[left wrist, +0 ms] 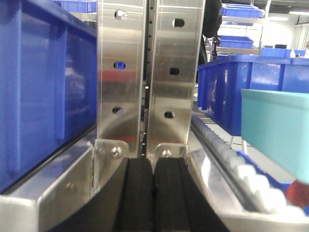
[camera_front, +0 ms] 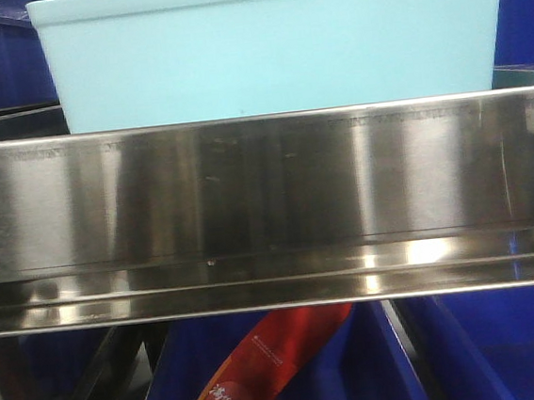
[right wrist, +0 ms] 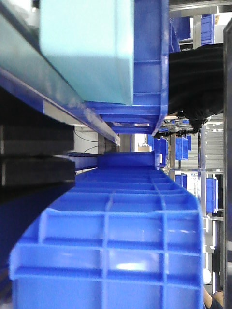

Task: Fetch blue bin and place on conveyor start
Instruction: 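Move both grippers to the sides of the light-teal bin on the shelf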

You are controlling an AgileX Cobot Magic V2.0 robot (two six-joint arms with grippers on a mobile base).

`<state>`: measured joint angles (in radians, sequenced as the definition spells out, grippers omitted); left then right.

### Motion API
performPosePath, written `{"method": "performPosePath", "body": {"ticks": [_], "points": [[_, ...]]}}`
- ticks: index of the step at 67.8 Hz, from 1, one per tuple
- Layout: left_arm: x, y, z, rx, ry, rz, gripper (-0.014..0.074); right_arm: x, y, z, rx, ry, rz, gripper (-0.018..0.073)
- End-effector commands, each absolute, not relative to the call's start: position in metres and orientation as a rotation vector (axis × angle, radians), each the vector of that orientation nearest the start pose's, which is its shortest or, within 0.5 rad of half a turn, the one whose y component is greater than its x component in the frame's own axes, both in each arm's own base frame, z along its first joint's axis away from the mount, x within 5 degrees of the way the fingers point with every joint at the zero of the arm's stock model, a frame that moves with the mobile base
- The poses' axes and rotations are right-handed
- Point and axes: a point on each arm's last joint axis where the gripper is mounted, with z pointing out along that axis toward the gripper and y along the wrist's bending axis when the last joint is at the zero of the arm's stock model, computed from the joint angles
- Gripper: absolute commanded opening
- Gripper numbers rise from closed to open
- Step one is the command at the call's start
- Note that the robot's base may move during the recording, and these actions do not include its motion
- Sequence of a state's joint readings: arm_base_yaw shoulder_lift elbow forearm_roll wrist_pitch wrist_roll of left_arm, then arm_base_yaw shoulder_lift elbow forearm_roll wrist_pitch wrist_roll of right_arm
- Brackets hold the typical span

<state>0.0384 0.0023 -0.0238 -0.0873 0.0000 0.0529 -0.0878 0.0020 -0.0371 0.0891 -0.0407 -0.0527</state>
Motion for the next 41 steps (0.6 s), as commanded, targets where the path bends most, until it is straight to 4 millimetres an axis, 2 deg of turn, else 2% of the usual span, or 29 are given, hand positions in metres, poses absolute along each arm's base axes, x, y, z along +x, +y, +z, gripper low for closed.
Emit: {"method": "performPosePath", "body": {"ticks": [1, 8, 15, 20, 23, 31, 34, 35, 41], "points": [[0.049, 0.002, 0.248, -0.052, 1.393, -0.007, -0.0109, 0.046, -0.004, 0.258, 0.091, 1.364, -0.029, -0.0162], [0.035, 0.000, 0.285, -0.034, 1.386, -0.006, -0.0047, 0.028, -0.001, 0.300, 0.075, 1.376, -0.018, -0.0162], [0.025, -0.002, 0.319, -0.023, 1.426, -0.012, 0.0115, 0.021, 0.001, 0.338, 0.066, 1.379, -0.014, -0.0118], [0.024, -0.002, 0.340, -0.017, 1.475, -0.016, 0.0255, 0.021, 0.001, 0.357, 0.064, 1.393, -0.012, 0.0013], [0.025, -0.002, 0.352, -0.015, 1.504, -0.018, 0.0325, 0.023, 0.001, 0.369, 0.063, 1.388, -0.012, 0.0131], [0.038, -0.003, 0.375, -0.015, 1.558, -0.028, 0.0422, 0.042, -0.001, 0.380, 0.067, 1.441, -0.011, 0.0469], [0.045, -0.002, 0.379, -0.016, 1.578, -0.028, 0.0449, 0.049, -0.001, 0.379, 0.069, 1.469, -0.010, 0.0561], [0.048, -0.002, 0.380, -0.016, 1.586, -0.028, 0.0459, 0.052, -0.002, 0.378, 0.070, 1.482, -0.010, 0.0582], [0.063, -0.003, 0.384, 0.001, 1.655, -0.045, 0.0527, 0.065, -0.003, 0.376, 0.055, 1.528, -0.032, 0.0570]]}}
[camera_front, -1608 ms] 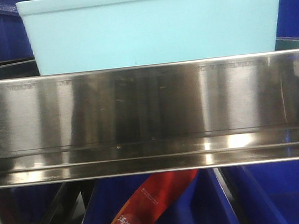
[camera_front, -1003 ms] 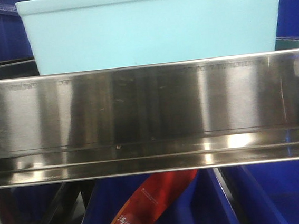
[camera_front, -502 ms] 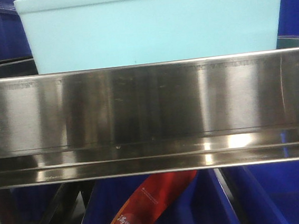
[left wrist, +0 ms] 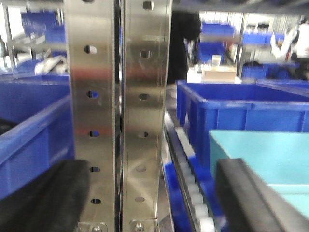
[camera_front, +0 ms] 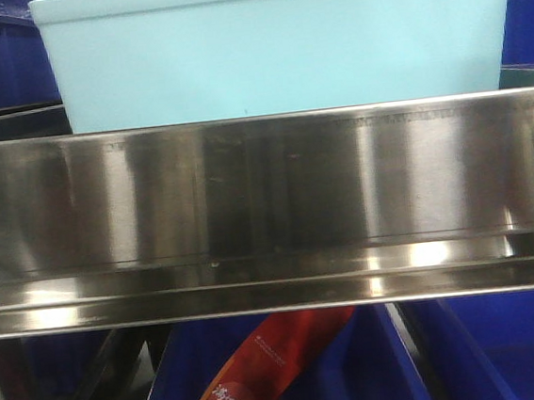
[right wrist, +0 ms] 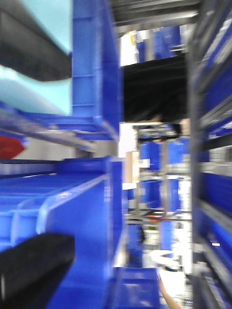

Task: Fetch blue bin and place on conveyor start
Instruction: 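Move both grippers to the sides of the light-teal bin on the shelf, then close both grippers on the bin's side walls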

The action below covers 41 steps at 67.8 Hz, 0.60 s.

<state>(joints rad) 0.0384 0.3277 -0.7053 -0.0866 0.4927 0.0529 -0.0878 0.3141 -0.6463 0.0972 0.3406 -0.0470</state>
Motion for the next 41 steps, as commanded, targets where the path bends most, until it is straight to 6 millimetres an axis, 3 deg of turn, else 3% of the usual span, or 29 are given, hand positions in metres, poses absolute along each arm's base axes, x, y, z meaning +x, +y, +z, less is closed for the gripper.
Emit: {"method": "performPosePath", "body": {"ticks": [1, 14, 22, 32, 41], "points": [[0.065, -0.004, 0.384, 0.013, 1.661, -0.050, 0.0535, 0.066, -0.003, 0.376, 0.044, 1.536, -0.040, 0.0570], [0.087, -0.033, 0.390, 0.354, 1.731, -0.248, 0.0547, 0.089, 0.003, 0.384, -0.056, 1.686, -0.002, 0.0570], [0.109, -0.063, 0.397, 0.527, 1.772, -0.373, 0.0547, 0.107, 0.010, 0.394, -0.121, 1.771, 0.052, 0.0570], [0.151, -0.108, 0.407, 0.654, 1.839, -0.440, 0.0547, 0.139, 0.016, 0.406, -0.159, 1.881, 0.077, 0.0570], [0.195, -0.137, 0.424, 0.636, 1.947, -0.468, 0.0547, 0.171, 0.019, 0.421, -0.176, 1.997, 0.087, 0.0570]]}}
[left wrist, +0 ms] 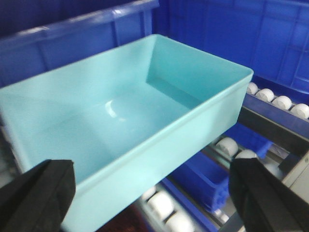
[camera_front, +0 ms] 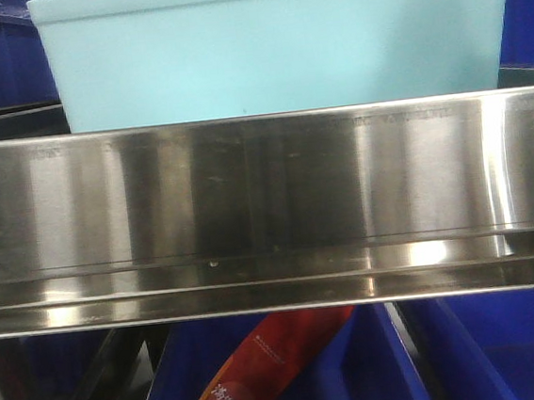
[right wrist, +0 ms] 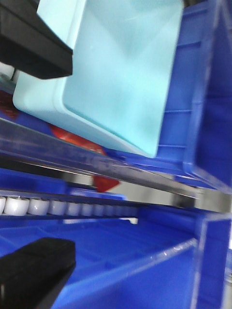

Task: Fetch blue bin and place on conveyor start
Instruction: 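Close both grippers on the bin's side walls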

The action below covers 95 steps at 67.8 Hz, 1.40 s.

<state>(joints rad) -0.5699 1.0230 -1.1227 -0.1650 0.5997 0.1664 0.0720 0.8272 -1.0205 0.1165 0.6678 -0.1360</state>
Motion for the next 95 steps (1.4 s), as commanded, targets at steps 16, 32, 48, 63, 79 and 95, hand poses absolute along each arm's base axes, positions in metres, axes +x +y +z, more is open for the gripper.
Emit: {"method": "performPosePath", "body": {"ticks": [16, 32, 48, 63, 79, 95], "points": [[0.267, -0.146, 0.443, 0.421, 2.178, -0.382, 0.0547, 0.226, 0.025, 0.454, -0.149, 2.197, 0.138, 0.0570], [0.314, -0.149, 0.424, 0.340, 2.384, -0.156, 0.0547, 0.286, 0.037, 0.453, -0.108, 2.378, 0.176, 0.0570], [0.347, -0.141, 0.390, 0.212, 2.504, -0.132, 0.0547, 0.334, 0.059, 0.419, -0.142, 2.495, 0.122, 0.0570], [0.366, -0.136, 0.372, 0.174, 2.525, -0.121, 0.0547, 0.370, 0.065, 0.376, -0.146, 2.591, 0.111, 0.0570], [0.384, -0.143, 0.342, 0.184, 2.585, -0.099, 0.0547, 0.391, 0.070, 0.343, -0.147, 2.661, 0.110, 0.0570], [0.387, -0.144, 0.332, 0.179, 2.621, -0.105, 0.0465, 0.399, 0.074, 0.329, -0.127, 2.695, 0.156, 0.0393]]}}
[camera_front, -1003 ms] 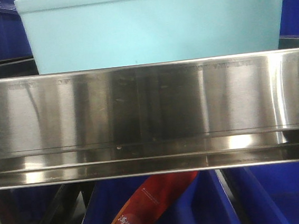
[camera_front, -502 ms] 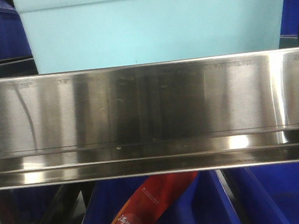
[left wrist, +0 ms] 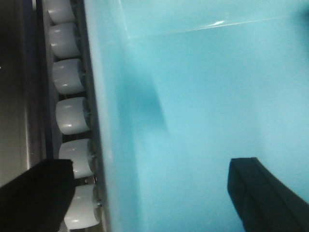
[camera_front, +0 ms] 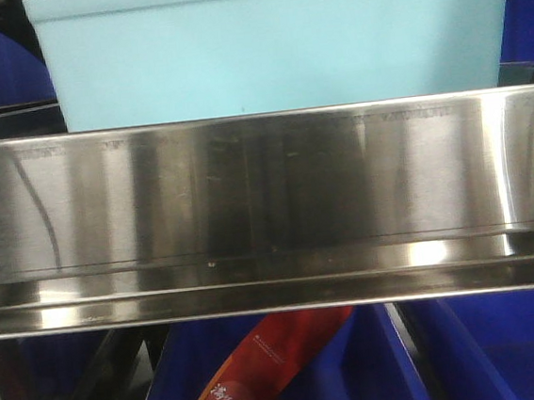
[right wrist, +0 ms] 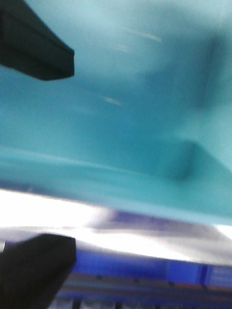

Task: Fetch blue bin and place on conveyor start
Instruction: 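Close both grippers on the bin's side walls, then lift the teal bin up off the shelf with both grippers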

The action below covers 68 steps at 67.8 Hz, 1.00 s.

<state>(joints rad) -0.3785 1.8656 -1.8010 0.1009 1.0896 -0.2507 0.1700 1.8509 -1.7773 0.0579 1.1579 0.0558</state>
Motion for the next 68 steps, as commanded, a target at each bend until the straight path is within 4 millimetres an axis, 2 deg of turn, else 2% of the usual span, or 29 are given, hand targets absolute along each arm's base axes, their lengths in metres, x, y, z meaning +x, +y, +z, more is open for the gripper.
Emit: {"method": "performPosePath", "body": {"ticks": [1, 3, 6, 13, 15, 17, 36, 45, 56, 68], "points": [[0.388, -0.145, 0.332, 0.178, 2.624, -0.109, 0.0429, 0.399, 0.074, 0.328, -0.124, 2.696, 0.157, 0.0364], [0.387, -0.145, 0.331, 0.176, 2.628, -0.117, 0.0387, 0.399, 0.074, 0.328, -0.121, 2.698, 0.157, 0.0317], [0.387, -0.145, 0.331, 0.176, 2.629, -0.120, 0.0288, 0.400, 0.074, 0.326, -0.118, 2.705, 0.157, 0.0193], [0.387, -0.145, 0.331, 0.176, 2.629, -0.120, 0.0029, 0.400, 0.074, 0.325, -0.118, 2.710, 0.156, -0.0062], [0.387, -0.146, 0.331, 0.175, 2.629, -0.122, -0.0073, 0.400, 0.074, 0.325, -0.118, 2.710, 0.156, -0.0137], [0.387, -0.146, 0.331, 0.175, 2.629, -0.122, -0.0110, 0.400, 0.074, 0.325, -0.114, 2.710, 0.157, -0.0165], [0.385, -0.145, 0.333, 0.175, 2.643, -0.116, -0.0111, 0.399, 0.074, 0.324, -0.116, 2.723, 0.156, -0.0152], [0.380, -0.143, 0.341, 0.173, 2.635, -0.119, -0.0111, 0.395, 0.073, 0.330, -0.117, 2.721, 0.156, -0.0152], [0.365, -0.138, 0.364, 0.169, 2.595, -0.138, -0.0111, 0.382, 0.070, 0.353, -0.119, 2.668, 0.150, -0.0152], [0.337, -0.134, 0.401, 0.185, 2.515, -0.170, -0.0111, 0.354, 0.067, 0.397, -0.123, 2.542, 0.162, -0.0152]]}}
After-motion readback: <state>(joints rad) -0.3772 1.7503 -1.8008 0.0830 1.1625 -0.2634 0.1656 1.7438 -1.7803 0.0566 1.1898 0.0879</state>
